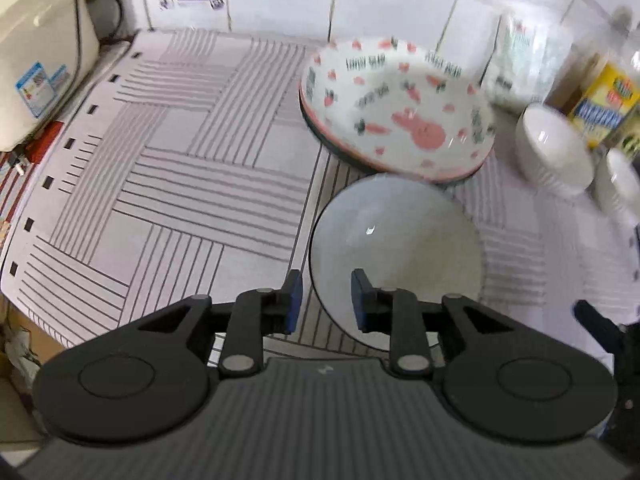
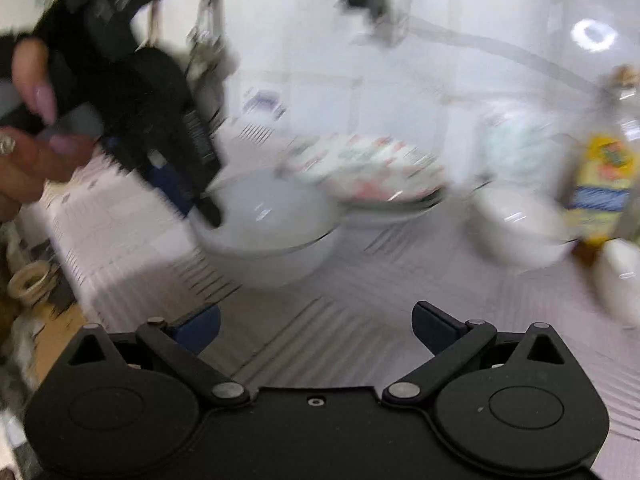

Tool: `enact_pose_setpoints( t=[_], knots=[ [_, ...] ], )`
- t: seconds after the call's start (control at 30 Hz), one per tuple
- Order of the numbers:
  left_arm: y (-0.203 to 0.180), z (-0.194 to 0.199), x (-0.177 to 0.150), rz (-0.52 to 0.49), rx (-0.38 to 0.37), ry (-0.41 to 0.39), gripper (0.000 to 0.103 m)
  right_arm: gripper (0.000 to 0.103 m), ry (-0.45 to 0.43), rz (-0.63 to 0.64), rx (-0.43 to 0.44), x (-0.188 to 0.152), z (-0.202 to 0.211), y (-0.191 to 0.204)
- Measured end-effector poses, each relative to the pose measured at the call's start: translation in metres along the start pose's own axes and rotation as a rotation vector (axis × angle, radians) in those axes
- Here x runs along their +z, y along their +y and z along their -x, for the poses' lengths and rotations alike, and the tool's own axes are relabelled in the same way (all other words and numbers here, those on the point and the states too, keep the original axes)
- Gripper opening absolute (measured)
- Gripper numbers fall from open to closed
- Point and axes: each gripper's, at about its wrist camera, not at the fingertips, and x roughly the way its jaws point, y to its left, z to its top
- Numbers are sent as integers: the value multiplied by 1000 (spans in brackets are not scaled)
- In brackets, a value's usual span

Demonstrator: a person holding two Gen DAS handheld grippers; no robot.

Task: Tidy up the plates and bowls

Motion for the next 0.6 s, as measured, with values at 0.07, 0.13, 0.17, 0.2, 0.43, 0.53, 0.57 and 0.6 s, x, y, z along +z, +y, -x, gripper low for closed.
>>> enact_pose_setpoints(
  t=[0.07,0.13,0.17,0.2,0.43,0.53,0.57,0.6],
  knots=[
    [-3,13,2,14,-3,-18,30,103,-40,-15,-31,4,15,-13],
    [-10,25,4,19,-15,-30,33,103,-63,-43,-70,9,28,-27],
    [-15,30,5,18,-23,-37,34,103,-64,-63,-83,13,34,-35],
    [-20,35,5,12,-29,-44,37,103,-63,-79,-91,16,35,-42],
    [-65,55,15,-24,-61,-66,45,101,-63,-195,-160,38,57,-93],
    [-87,53,24,-40,-49,-74,48,98,-64,-267,-180,43,55,-113],
    [-94,51,26,-44,-44,-76,51,96,-64,-292,-184,43,54,-119],
    [-100,48,29,-46,-42,-75,51,95,-63,-318,-184,44,51,-125]
  ],
)
